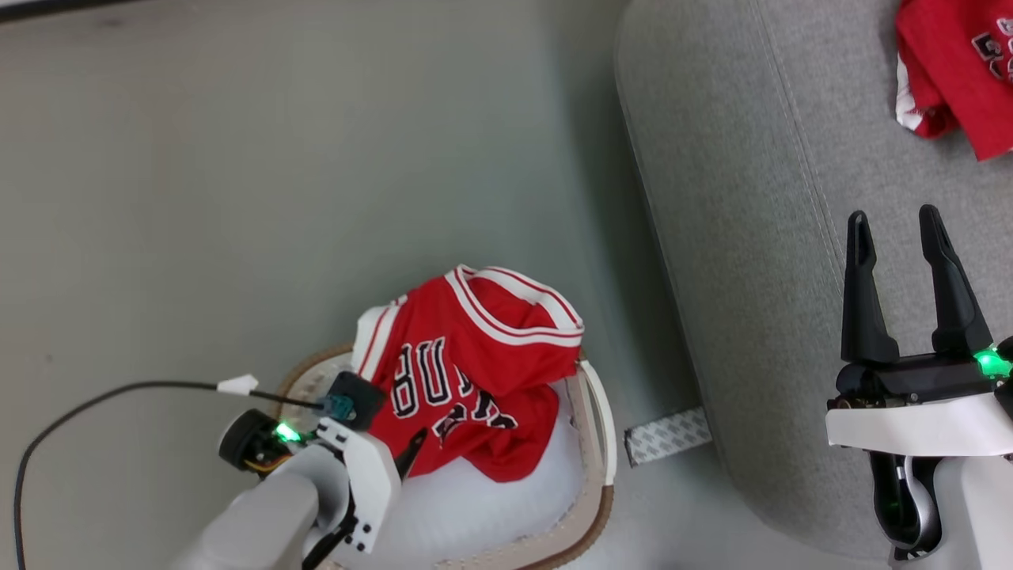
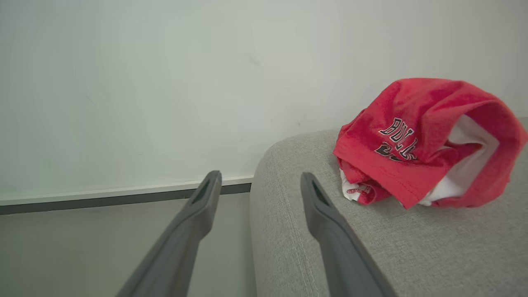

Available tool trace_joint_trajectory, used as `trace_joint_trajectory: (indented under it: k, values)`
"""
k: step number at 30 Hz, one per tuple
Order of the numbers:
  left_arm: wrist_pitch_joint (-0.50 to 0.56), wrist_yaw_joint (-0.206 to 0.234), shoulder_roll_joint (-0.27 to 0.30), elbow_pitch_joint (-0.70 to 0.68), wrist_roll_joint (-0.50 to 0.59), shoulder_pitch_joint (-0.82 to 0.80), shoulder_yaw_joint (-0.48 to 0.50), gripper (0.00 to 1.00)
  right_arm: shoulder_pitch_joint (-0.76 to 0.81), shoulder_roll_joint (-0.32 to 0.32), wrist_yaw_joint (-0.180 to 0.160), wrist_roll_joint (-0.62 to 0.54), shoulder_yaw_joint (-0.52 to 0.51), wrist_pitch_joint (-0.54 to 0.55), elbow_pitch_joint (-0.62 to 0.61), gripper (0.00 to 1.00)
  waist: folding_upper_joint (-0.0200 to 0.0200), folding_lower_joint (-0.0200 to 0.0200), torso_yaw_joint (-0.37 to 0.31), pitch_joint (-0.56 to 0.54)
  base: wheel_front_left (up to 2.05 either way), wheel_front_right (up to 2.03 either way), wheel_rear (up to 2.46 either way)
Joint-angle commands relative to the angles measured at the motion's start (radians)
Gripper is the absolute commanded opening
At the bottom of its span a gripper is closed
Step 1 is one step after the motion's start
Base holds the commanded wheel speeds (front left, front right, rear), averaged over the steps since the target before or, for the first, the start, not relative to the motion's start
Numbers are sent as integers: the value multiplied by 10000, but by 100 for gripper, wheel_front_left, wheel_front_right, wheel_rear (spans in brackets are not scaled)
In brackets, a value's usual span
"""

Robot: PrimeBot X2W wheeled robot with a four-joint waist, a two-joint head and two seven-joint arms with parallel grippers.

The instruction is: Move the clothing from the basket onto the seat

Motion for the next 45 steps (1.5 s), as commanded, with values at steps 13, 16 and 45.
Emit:
trace_joint_trajectory:
  k: [13,16,45]
  values:
    - [470,11,253,916,-989,-1605,-1624,100,-503,15,-25,769,566,-27,-255,100,-1,-3,-1027,1828,0,0,0]
    - [626,11,349,1050,-1145,-1877,-1913,100,-580,16,-25,1008,680,-27,-277,100,-1,-3,-1240,2141,0,0,0]
    - [-382,10,5,1404,-2646,-2435,-2646,0,-800,15,-26,1164,855,-27,-154,100,-1,-3,-1401,2439,0,0,0]
